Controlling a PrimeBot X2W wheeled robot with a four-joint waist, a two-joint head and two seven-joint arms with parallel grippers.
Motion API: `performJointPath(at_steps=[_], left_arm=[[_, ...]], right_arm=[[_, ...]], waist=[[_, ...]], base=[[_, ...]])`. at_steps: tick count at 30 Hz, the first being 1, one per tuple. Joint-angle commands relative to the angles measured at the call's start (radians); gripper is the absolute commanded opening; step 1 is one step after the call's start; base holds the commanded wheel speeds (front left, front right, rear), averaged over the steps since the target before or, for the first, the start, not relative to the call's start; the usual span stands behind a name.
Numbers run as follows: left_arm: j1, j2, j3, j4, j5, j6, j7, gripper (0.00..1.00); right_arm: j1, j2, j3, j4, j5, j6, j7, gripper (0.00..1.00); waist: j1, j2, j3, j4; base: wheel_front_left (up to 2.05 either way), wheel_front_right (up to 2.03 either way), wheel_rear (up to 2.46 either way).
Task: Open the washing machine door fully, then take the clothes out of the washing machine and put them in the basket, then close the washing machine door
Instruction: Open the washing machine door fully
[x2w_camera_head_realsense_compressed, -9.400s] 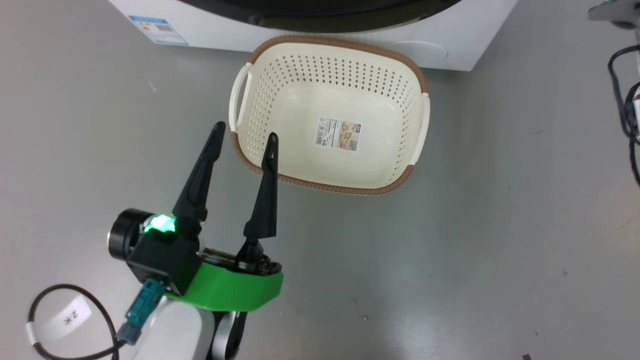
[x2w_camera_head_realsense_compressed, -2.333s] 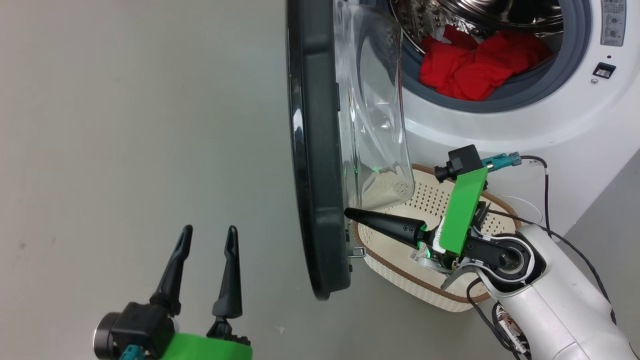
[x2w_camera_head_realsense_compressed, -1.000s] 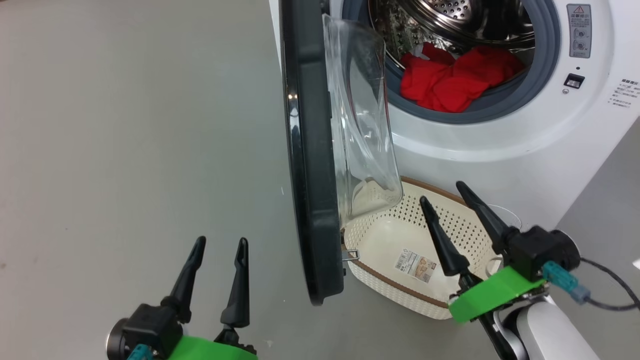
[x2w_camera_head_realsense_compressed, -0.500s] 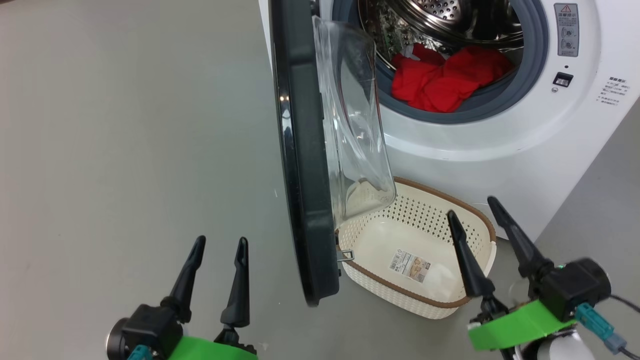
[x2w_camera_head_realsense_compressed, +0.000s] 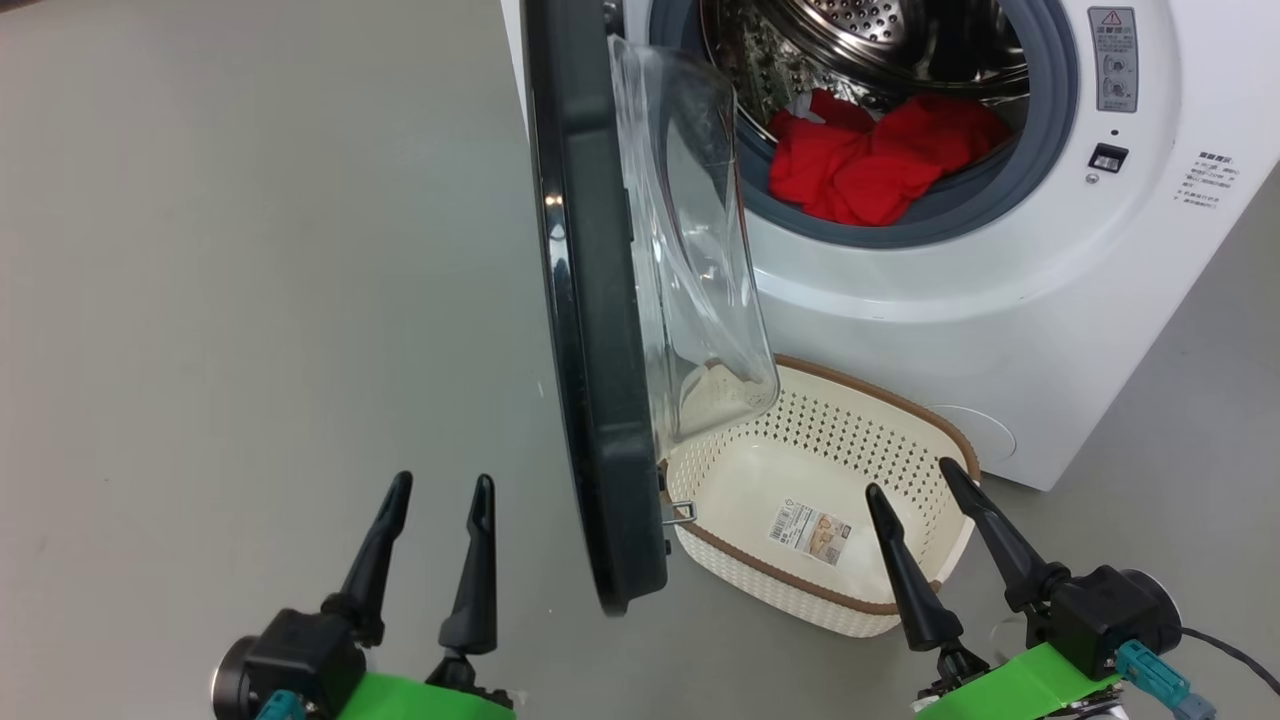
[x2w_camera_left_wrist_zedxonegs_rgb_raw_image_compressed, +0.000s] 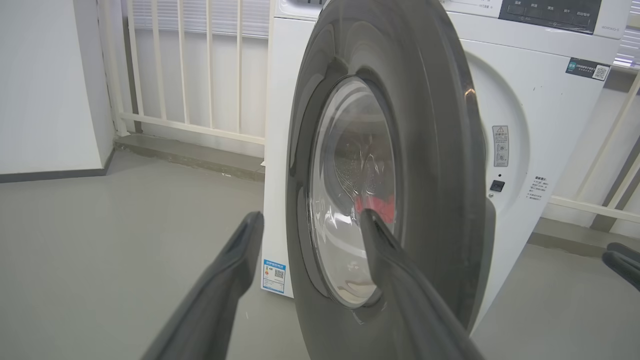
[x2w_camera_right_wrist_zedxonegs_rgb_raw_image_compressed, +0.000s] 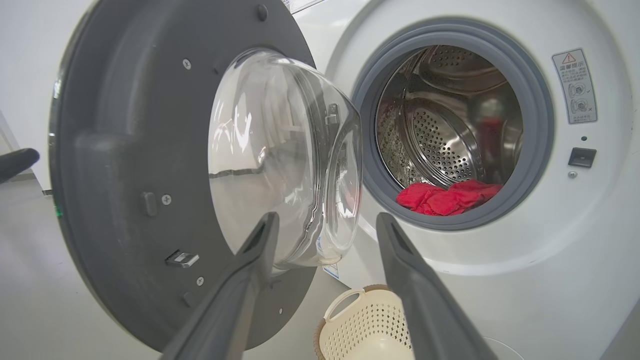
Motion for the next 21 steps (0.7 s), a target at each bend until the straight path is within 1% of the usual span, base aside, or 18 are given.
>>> performJointPath(at_steps=[1,2,8,14,21], left_arm=[[-0.011,0.009,0.032,-0.025,0.009,0.006,-0.012,0.40],[-0.012,0.009,0.032,-0.026,0.008,0.006,-0.012,0.00],[-0.027,0.009,0.028,-0.050,0.020,0.004,-0.012,0.00],[-0.064,0.009,0.021,-0.133,0.056,-0.009,-0.012,0.00],[-0.119,0.006,-0.024,-0.229,0.100,-0.032,-0.012,0.00]], right_arm=[[-0.027,0.002,0.024,-0.022,0.008,0.006,-0.006,1.00],[-0.027,0.002,0.023,-0.021,0.008,0.006,-0.006,1.00],[-0.028,0.002,0.015,-0.020,0.010,0.006,-0.006,1.00],[-0.029,0.002,0.017,-0.016,0.019,0.006,-0.006,1.00],[-0.033,0.002,0.030,-0.010,0.022,0.006,-0.006,1.00]], waist=[[0.0000,0.0000,0.000,-0.001],[0.0000,0.0000,0.000,-0.001],[0.0000,0.0000,0.001,-0.004],[0.0000,0.0000,0.002,-0.012],[0.0000,0.0000,0.006,-0.029]], base=[[0.00,0.00,0.00],[0.00,0.00,0.00],[0.00,0.00,0.00],[0.00,0.00,0.00],[0.00,0.00,0.00]])
